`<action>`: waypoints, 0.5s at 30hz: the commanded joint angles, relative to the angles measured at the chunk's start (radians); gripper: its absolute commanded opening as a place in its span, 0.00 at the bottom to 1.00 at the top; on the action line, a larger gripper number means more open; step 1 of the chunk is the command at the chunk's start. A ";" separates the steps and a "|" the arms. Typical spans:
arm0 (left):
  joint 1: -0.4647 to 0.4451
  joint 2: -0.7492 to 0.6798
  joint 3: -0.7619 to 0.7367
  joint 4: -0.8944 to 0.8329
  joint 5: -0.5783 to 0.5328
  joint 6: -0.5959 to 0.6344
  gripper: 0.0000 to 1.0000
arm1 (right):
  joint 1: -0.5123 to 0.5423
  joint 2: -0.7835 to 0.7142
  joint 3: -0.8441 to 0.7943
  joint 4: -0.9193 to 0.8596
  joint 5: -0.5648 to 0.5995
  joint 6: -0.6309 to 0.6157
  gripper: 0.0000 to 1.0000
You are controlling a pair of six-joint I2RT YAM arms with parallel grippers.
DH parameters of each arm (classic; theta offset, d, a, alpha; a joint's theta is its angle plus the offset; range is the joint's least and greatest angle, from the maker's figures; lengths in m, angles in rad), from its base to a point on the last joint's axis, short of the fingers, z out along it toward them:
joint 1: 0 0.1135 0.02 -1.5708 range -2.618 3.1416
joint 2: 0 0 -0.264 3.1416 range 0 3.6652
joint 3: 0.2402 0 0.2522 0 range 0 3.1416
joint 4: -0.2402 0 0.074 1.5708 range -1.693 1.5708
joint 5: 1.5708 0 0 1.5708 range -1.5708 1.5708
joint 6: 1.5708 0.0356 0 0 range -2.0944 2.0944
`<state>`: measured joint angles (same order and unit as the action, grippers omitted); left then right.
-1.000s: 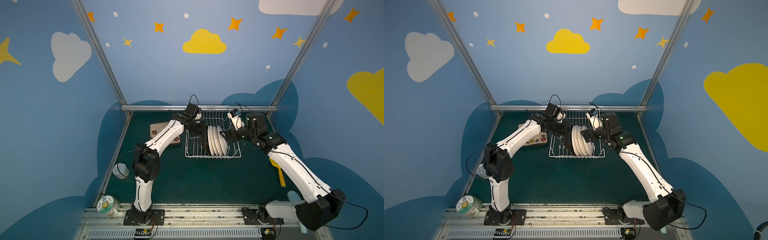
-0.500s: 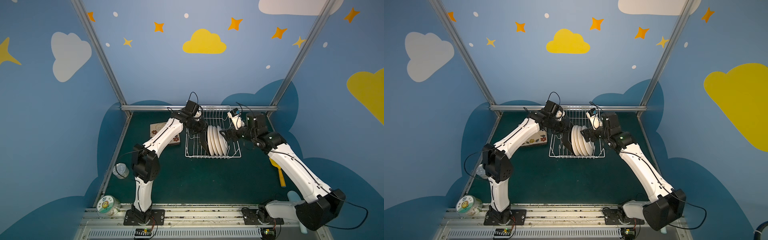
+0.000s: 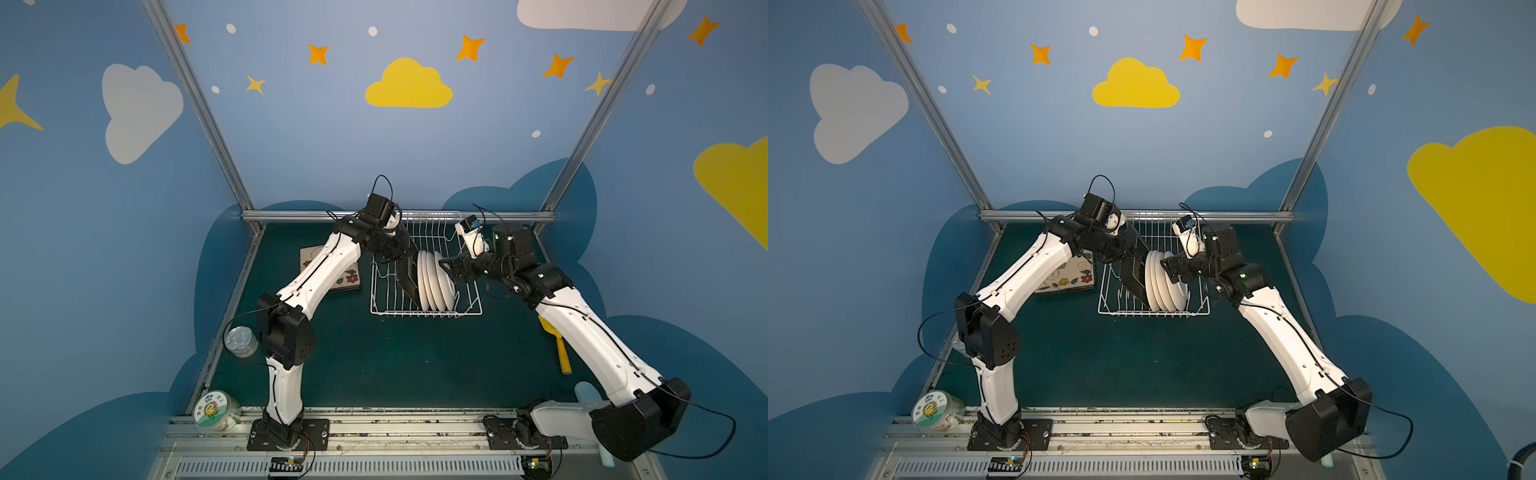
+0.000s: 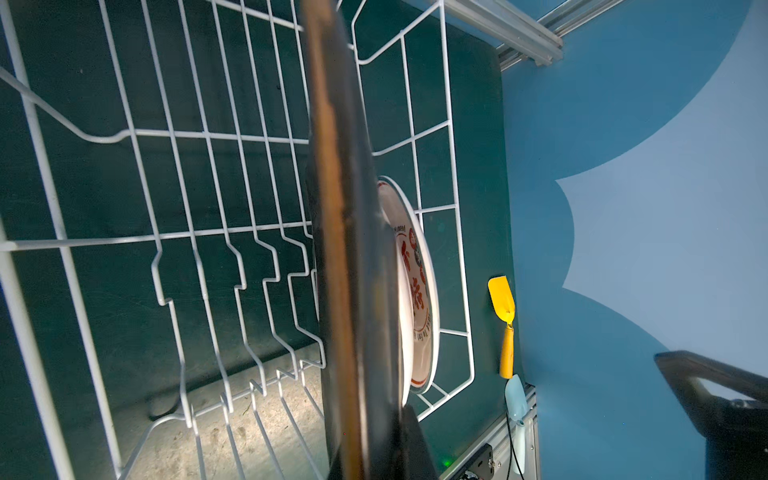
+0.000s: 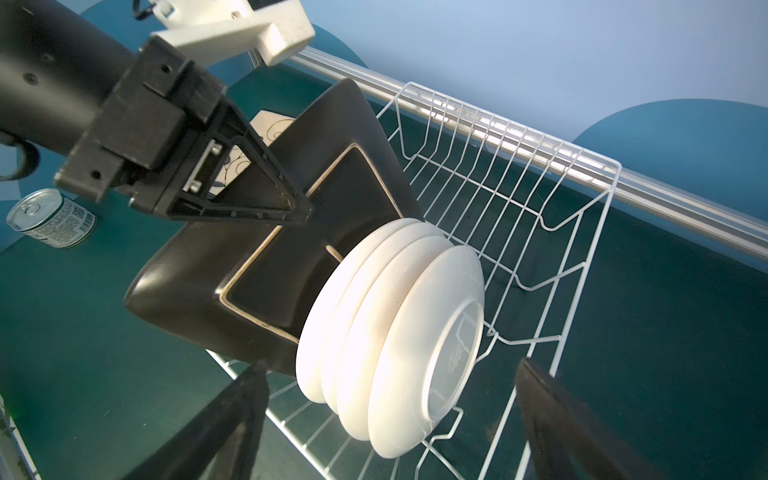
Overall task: Unload the plates from the dish rack
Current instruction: 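Close the left gripper on the dark square plate's top edge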
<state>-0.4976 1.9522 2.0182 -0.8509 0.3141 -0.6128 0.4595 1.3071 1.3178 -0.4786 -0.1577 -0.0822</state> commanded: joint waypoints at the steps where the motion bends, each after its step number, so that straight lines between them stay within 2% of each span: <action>1: 0.022 -0.080 0.067 0.040 -0.015 0.056 0.03 | -0.002 -0.014 0.004 0.024 -0.009 0.015 0.92; 15: 0.040 -0.084 0.120 -0.011 -0.045 0.102 0.03 | -0.001 -0.008 0.002 0.052 -0.035 0.040 0.92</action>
<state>-0.4618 1.9442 2.0857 -0.9199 0.2573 -0.5411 0.4595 1.3075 1.3178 -0.4507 -0.1764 -0.0582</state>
